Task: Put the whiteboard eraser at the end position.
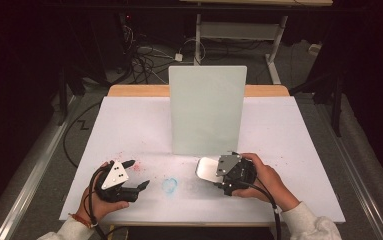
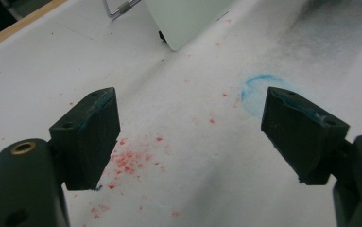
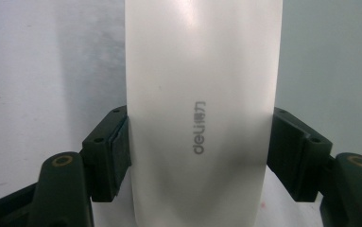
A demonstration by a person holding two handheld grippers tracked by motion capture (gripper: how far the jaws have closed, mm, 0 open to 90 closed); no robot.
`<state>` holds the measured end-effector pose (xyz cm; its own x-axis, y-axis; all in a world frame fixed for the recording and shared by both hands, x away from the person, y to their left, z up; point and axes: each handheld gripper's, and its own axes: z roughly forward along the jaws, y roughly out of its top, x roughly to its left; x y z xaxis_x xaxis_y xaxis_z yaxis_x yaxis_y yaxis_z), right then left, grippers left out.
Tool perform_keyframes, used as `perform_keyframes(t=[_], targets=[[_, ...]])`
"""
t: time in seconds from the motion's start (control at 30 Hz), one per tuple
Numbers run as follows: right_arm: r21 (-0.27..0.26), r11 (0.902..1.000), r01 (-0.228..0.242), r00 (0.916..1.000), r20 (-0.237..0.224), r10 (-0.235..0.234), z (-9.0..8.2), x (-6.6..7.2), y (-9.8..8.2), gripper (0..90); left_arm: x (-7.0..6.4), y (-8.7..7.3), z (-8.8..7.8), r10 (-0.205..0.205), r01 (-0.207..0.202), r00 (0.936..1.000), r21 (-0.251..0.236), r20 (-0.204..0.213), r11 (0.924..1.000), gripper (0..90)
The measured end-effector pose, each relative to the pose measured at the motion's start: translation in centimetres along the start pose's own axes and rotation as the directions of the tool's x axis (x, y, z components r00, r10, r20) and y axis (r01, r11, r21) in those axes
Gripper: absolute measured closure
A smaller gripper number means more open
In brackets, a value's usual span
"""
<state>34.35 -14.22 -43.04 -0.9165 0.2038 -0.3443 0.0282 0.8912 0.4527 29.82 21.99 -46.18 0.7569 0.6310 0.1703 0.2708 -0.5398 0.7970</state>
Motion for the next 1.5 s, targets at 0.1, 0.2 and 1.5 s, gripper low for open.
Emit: perform_keyframes(t=[0.1, 0.2, 1.5], targets=[[0.024, 0.9993, 0.03, 0.9988, -0.038, -0.029, 0.8, 0.4, 0.7, 31.1, 0.0, 0.0, 0.0, 0.001, -0.001, 1.0, 0.003, 0.002, 1.0, 19.4], [0.036, 0.998, 0.053, 0.9968, -0.062, -0.05, 1.7, 0.7, 1.2, 31.1, 0.0, 0.0, 0.1, 0.006, -0.006, 1.0, 0.008, 0.003, 0.9999, 19.4], [-0.195, 0.9772, -0.083, 0.993, 0.067, 0.097, -1.2, -0.5, -0.3, 28.4, -0.2, 0.0, 0.3, 0.007, -0.007, 1.0, 0.014, 0.005, 0.9999, 19.1]])
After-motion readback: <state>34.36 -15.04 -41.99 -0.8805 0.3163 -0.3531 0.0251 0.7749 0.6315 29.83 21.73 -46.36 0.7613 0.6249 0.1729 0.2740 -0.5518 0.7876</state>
